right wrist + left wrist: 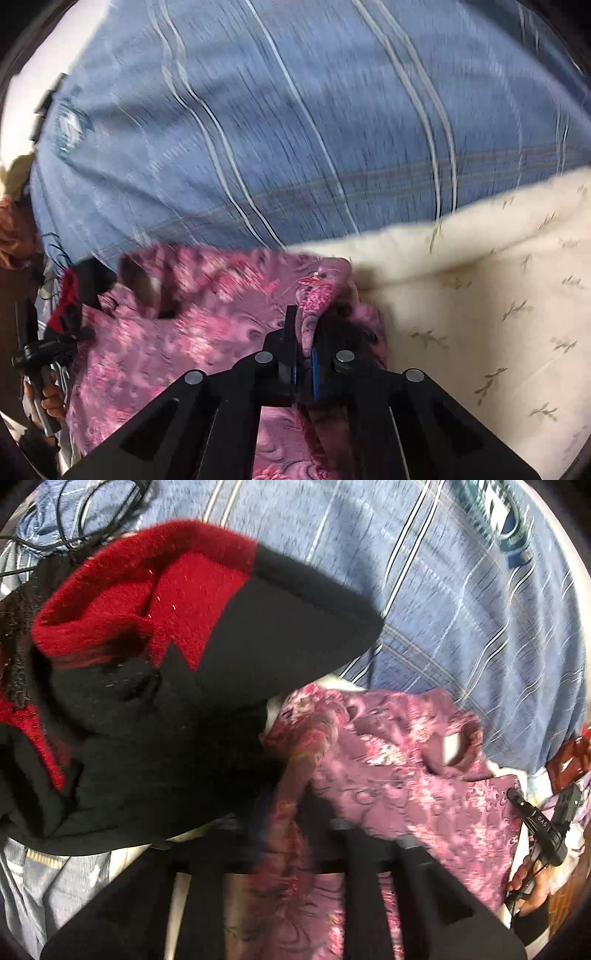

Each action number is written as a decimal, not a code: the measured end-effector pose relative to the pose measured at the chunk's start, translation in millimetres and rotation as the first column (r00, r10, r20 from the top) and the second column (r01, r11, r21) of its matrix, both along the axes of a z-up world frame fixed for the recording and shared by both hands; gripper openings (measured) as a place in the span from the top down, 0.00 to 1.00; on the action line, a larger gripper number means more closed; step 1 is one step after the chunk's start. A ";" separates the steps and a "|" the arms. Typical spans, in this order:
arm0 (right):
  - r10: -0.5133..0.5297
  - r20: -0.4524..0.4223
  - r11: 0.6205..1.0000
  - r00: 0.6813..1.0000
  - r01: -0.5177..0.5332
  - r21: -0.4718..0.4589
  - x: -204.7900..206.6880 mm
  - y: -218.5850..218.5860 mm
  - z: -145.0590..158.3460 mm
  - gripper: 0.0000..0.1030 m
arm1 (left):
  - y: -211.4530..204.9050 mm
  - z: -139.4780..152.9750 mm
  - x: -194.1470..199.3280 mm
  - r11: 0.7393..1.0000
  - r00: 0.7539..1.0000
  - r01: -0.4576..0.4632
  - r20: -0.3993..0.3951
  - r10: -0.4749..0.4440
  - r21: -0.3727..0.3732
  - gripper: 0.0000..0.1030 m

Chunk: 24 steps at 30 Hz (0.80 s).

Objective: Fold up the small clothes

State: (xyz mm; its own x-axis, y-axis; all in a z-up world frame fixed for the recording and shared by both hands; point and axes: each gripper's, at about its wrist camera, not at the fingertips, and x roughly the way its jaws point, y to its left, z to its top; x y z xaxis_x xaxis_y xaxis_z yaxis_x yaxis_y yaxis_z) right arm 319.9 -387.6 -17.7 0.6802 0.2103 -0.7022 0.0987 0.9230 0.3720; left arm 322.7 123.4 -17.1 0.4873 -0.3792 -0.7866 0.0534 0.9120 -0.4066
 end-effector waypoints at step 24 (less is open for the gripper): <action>-0.152 -0.084 0.985 0.985 0.158 0.070 -18.5 -42.0 -10.8 0.82 | -2.6 -3.1 13.3 0.995 0.990 -0.097 -0.102 0.100 0.030 0.81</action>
